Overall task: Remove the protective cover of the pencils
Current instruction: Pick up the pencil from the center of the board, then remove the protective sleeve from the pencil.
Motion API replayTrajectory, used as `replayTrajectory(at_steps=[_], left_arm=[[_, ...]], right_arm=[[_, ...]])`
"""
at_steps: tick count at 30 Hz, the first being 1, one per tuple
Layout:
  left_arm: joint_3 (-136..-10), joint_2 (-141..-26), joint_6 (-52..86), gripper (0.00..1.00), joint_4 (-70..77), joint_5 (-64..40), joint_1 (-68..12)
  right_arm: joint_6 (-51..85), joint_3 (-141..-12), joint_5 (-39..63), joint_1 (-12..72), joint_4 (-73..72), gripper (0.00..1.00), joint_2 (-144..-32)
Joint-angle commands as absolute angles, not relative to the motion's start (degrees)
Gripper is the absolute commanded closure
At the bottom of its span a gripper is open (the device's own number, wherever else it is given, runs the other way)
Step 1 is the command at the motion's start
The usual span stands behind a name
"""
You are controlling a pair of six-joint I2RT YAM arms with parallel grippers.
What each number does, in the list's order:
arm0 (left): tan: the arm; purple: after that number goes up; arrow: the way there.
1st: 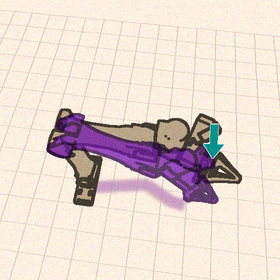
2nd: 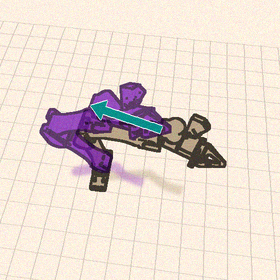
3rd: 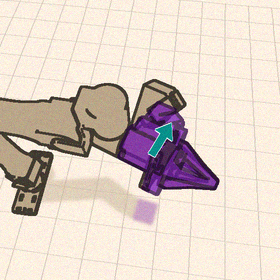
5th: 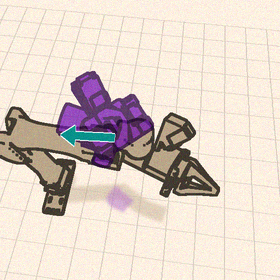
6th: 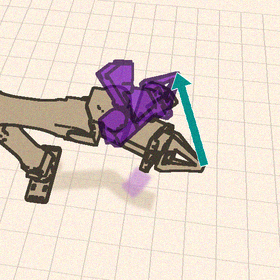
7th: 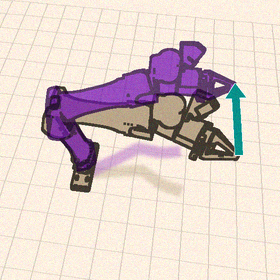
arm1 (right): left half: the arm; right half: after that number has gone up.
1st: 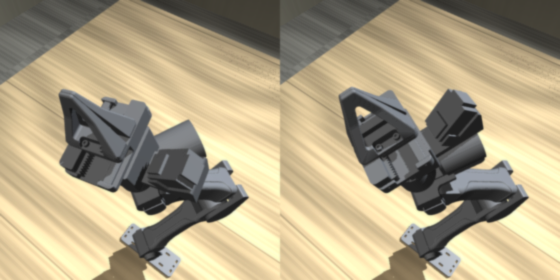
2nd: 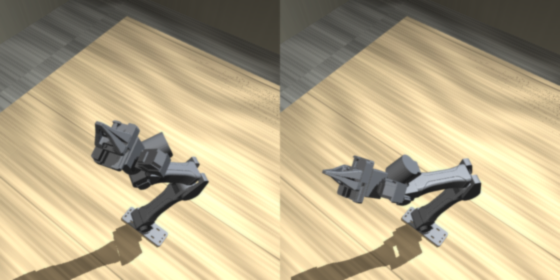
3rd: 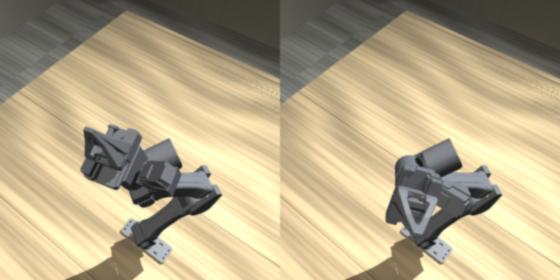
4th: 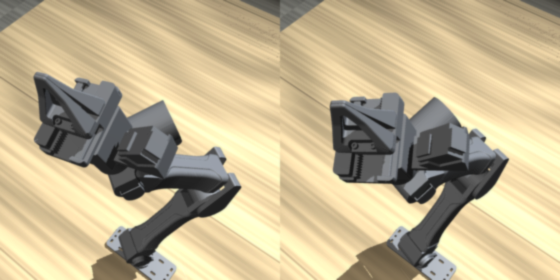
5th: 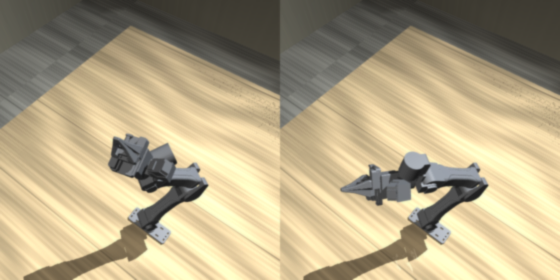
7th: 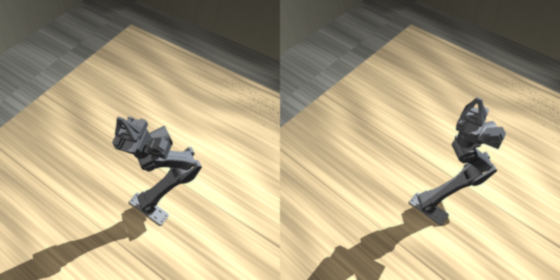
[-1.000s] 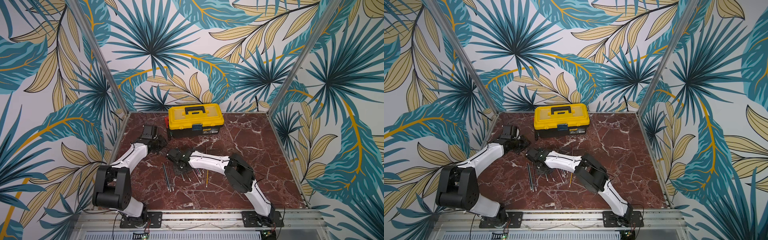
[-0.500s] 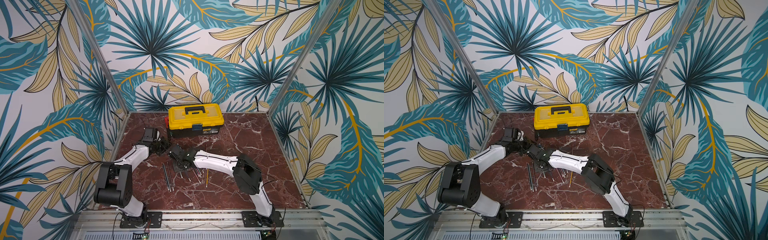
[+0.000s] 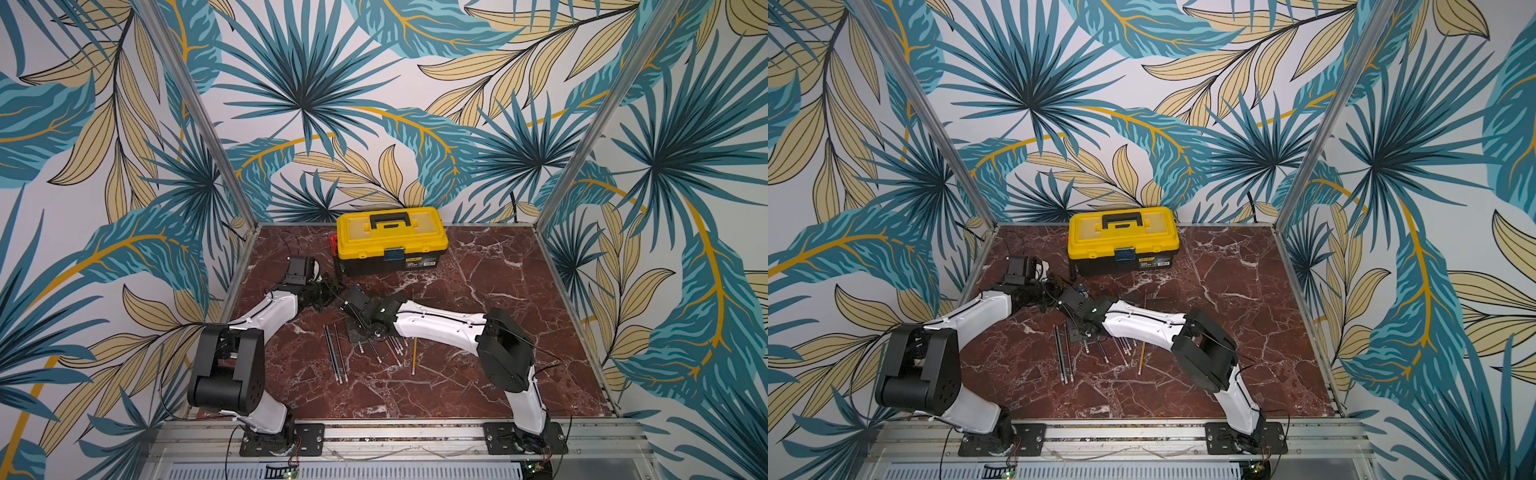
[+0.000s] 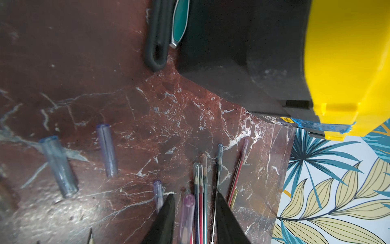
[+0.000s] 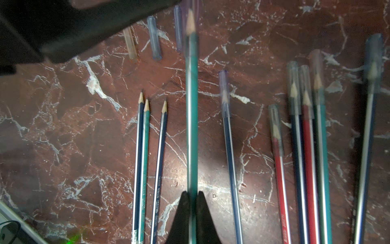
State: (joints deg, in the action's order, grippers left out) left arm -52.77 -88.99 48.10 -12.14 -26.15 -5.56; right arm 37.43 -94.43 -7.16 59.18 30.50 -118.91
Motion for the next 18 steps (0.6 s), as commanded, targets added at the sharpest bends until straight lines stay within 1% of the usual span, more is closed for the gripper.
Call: replayTrajectory(at_steps=[1, 5, 11, 15, 18], left_arm=[[-51.67, -87.98, 47.43, 0.67, -10.20, -27.26, -5.52], [-51.59, -87.65, 46.91, 0.68, -10.03, -26.28, -5.54], [-51.73, -87.58, 46.34, 0.79, -10.04, -25.84, -5.54], [-52.05, -88.02, 46.03, 0.80, -10.07, -26.27, -5.97], [-52.25, -88.05, 45.77, 0.78, -10.09, -25.58, -6.32]], right_arm=[[38.02, -93.28, -6.24, 58.97, 28.87, 1.00, -117.01], [38.05, -94.00, -5.70, 58.93, 29.27, 1.00, -117.04], [37.97, -93.53, -6.15, 58.94, 28.97, 1.00, -116.09], [37.99, -92.63, -6.74, 58.89, 28.28, 1.00, -115.08], [38.09, -93.11, -6.76, 58.87, 28.91, 1.00, -115.09]])
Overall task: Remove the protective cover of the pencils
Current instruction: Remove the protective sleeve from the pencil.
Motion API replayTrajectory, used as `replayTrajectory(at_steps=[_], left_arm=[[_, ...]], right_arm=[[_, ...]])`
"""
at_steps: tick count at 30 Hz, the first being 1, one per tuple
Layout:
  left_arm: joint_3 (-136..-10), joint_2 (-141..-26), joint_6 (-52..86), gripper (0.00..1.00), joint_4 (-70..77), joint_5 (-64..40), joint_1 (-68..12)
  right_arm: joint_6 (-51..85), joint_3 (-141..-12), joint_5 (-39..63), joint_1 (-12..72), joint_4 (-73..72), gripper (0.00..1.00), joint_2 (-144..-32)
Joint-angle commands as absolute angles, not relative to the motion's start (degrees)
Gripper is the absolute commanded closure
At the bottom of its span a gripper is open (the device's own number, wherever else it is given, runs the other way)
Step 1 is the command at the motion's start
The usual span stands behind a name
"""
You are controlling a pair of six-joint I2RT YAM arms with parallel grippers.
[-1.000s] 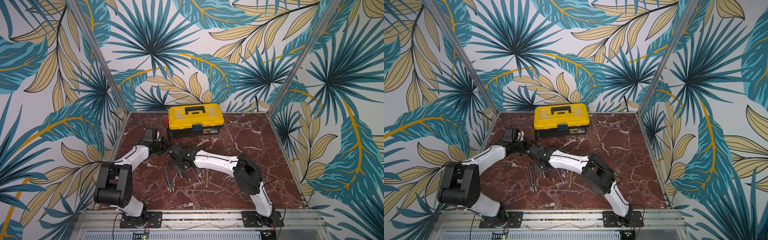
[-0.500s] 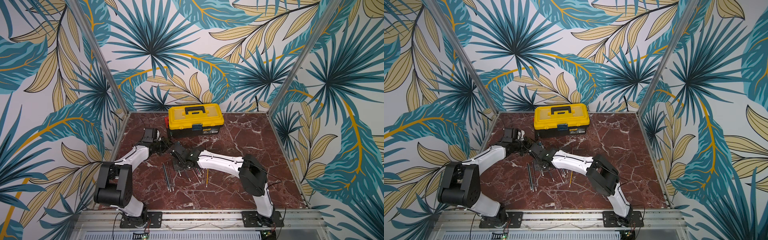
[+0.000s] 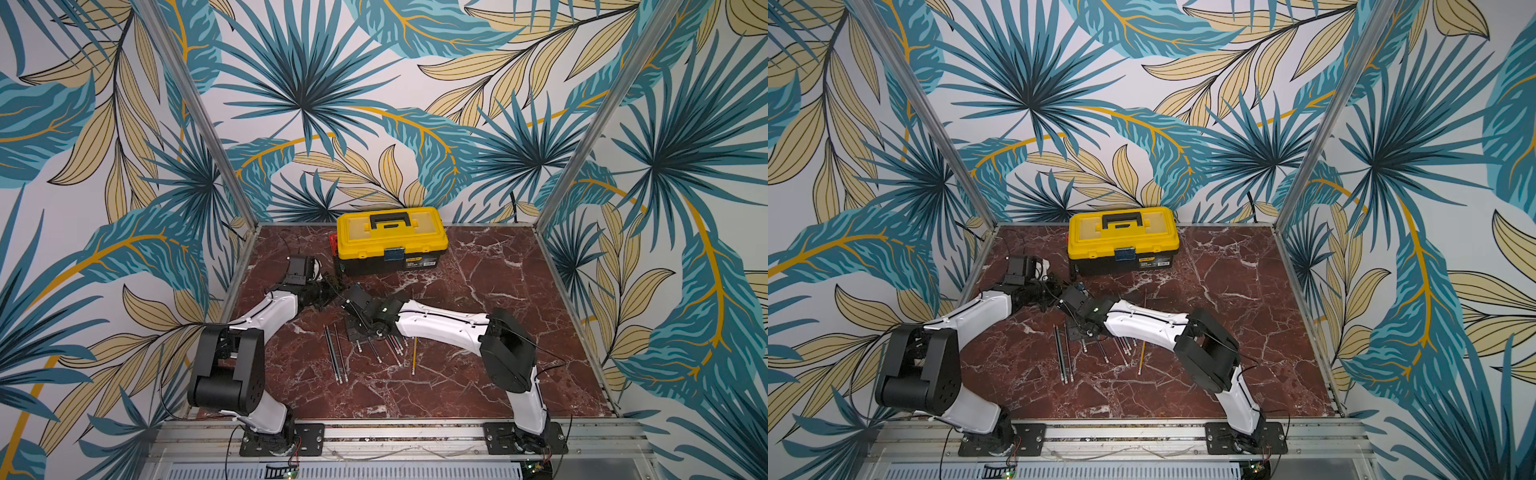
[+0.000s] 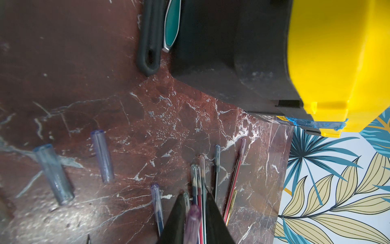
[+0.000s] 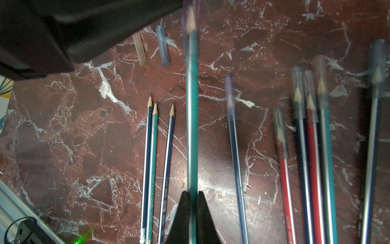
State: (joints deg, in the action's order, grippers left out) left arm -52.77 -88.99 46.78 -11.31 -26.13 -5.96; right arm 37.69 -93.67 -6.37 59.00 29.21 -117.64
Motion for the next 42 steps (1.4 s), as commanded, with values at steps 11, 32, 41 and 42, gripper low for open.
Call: replayTrajectory(at_steps=[11, 32, 41, 42], left_arm=[[-52.64, -89.17, 45.53, 0.85, -10.17, -25.40, -6.78], [-54.76, -89.70, 39.12, 0.99, -10.14, -19.07, -6.77], [-55.98, -91.54, 39.17, 0.98, -12.30, -16.71, -6.68], [-56.11, -91.65, 39.25, 0.98, -12.30, -16.72, -6.66]], right_arm=[[38.08, -92.08, -6.65, 58.82, 27.83, 1.00, -114.54], [38.22, -83.91, 0.05, 59.72, 25.44, 1.00, -111.72], [44.18, -78.97, -1.49, 59.91, 21.49, 1.00, -111.94], [44.97, -78.75, -1.46, 60.07, 20.78, 1.00, -112.29]])
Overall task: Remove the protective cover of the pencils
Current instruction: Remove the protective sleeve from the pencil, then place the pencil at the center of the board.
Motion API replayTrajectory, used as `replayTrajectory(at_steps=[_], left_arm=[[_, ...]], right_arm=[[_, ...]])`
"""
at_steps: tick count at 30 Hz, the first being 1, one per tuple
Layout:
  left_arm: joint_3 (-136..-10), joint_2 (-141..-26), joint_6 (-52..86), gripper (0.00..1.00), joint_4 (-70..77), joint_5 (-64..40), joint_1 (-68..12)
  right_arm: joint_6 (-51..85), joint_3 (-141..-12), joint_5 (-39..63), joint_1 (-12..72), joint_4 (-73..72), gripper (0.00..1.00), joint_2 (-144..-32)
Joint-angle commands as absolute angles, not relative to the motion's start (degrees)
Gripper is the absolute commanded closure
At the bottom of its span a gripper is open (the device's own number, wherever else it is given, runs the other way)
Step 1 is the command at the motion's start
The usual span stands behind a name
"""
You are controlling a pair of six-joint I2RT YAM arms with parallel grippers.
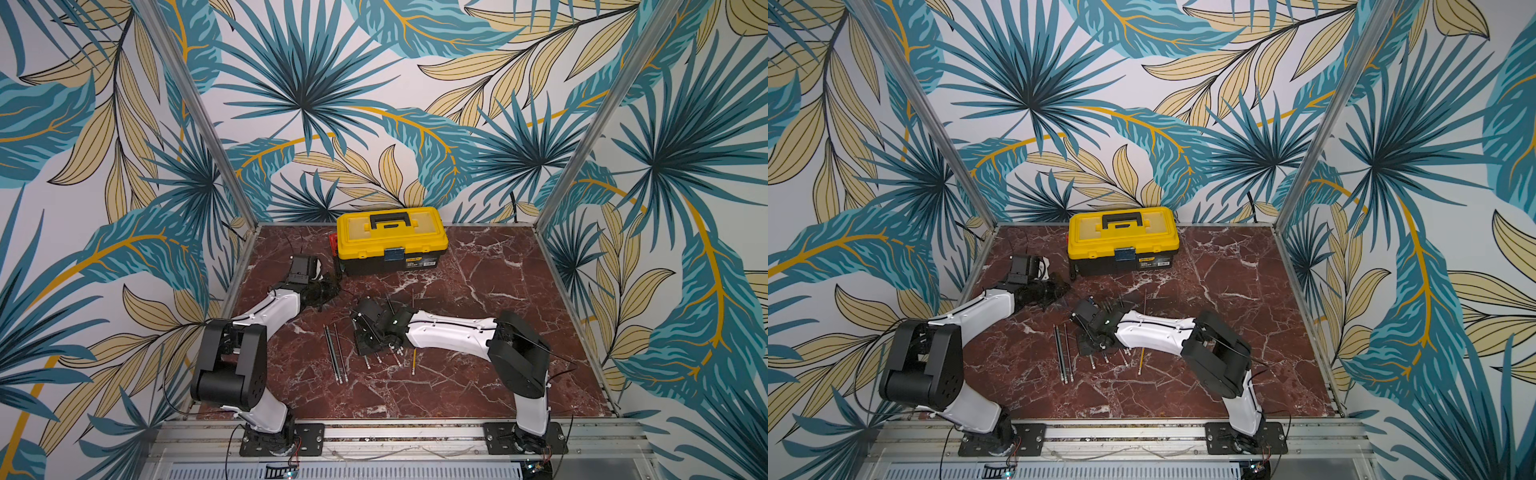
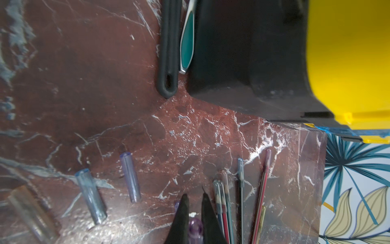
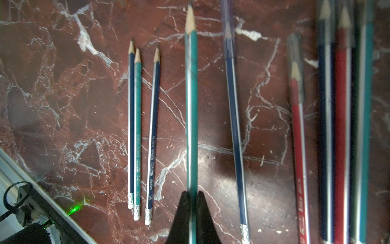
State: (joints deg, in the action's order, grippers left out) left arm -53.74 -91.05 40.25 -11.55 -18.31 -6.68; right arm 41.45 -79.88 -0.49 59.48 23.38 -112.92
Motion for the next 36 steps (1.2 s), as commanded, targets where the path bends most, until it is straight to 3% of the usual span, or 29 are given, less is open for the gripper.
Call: replayTrajectory(at_steps=[1, 36], left_arm=[[-56.32, -91.78, 39.35, 0.98, -12.31, -17.00, -6.68], [-56.24, -90.69, 39.53, 0.98, -13.13, -16.78, -6.59]], right_arm=[[45.85, -78.42, -1.41, 60.32, 19.67, 1.00, -112.50], [49.92, -83.94, 2.63, 62.94, 16.17, 0.98, -122.44]])
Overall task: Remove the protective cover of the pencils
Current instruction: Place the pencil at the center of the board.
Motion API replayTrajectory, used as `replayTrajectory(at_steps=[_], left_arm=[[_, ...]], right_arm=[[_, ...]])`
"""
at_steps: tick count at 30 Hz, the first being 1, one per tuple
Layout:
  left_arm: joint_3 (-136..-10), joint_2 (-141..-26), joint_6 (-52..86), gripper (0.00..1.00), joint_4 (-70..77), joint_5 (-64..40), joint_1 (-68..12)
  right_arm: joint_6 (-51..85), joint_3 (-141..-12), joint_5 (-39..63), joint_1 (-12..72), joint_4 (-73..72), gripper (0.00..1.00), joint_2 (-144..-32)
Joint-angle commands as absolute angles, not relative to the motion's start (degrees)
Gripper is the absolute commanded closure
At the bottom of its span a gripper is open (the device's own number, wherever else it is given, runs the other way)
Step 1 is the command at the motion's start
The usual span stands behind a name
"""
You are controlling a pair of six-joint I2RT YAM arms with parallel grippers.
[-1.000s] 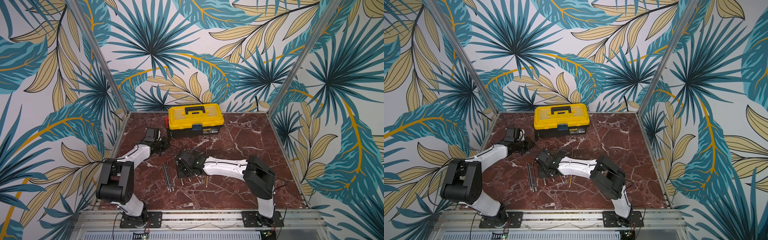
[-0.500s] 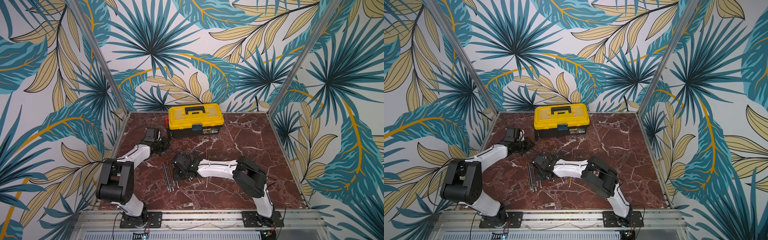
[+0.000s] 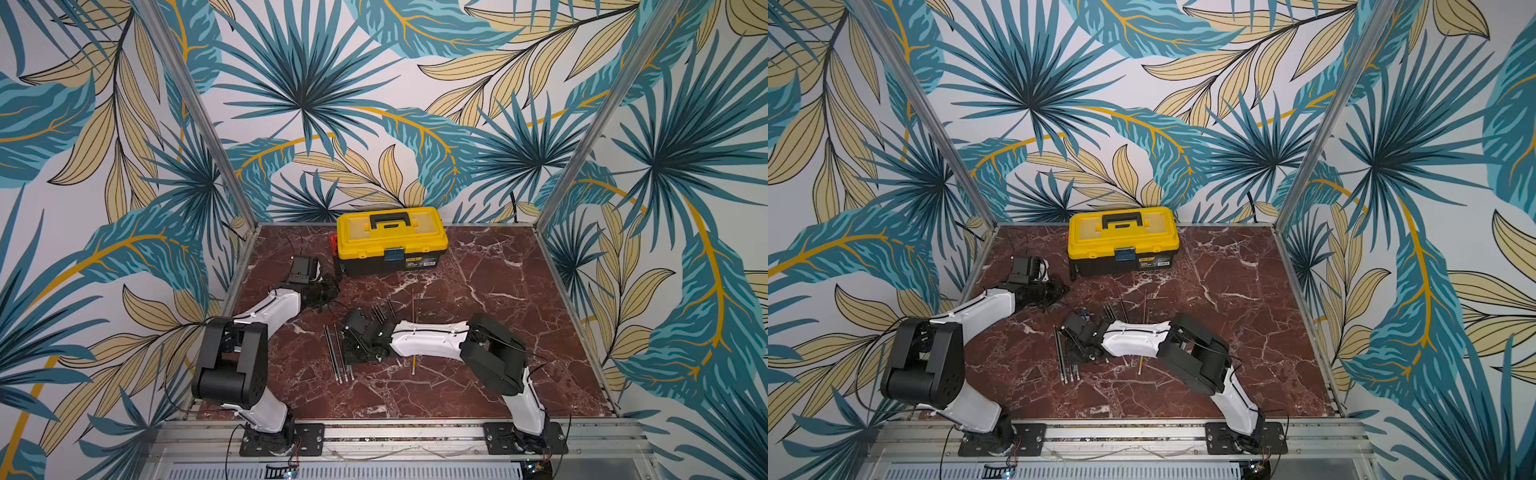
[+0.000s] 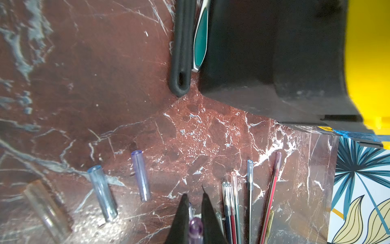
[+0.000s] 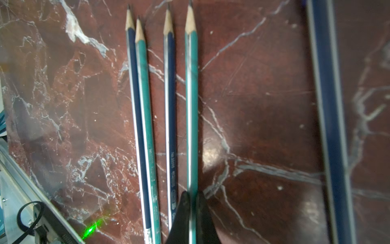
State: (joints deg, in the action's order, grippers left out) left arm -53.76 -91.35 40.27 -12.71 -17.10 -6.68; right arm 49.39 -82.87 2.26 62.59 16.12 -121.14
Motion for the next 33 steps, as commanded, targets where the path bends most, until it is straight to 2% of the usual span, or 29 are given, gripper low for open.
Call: replayTrajectory(at_steps=[1, 10, 18, 33], left_arm=[[-56.25, -90.75, 39.44, 0.98, -13.10, -16.81, -6.59], [-56.49, -91.14, 39.51, 0.98, -13.36, -16.92, -6.59], [-56.73, -91.32, 39.37, 0.98, -13.70, -16.88, -6.59], [-57.03, -91.68, 39.36, 0.98, -14.06, -17.01, -6.59]], right_arm=[[49.92, -84.05, 2.53, 62.87, 16.25, 0.97, -122.47], [49.75, -85.16, 3.12, 62.93, 17.03, 0.91, -123.05], [49.13, -85.32, 2.13, 62.93, 18.27, 0.80, -122.09], [49.37, -85.26, 1.85, 62.91, 18.28, 0.80, -122.73]])
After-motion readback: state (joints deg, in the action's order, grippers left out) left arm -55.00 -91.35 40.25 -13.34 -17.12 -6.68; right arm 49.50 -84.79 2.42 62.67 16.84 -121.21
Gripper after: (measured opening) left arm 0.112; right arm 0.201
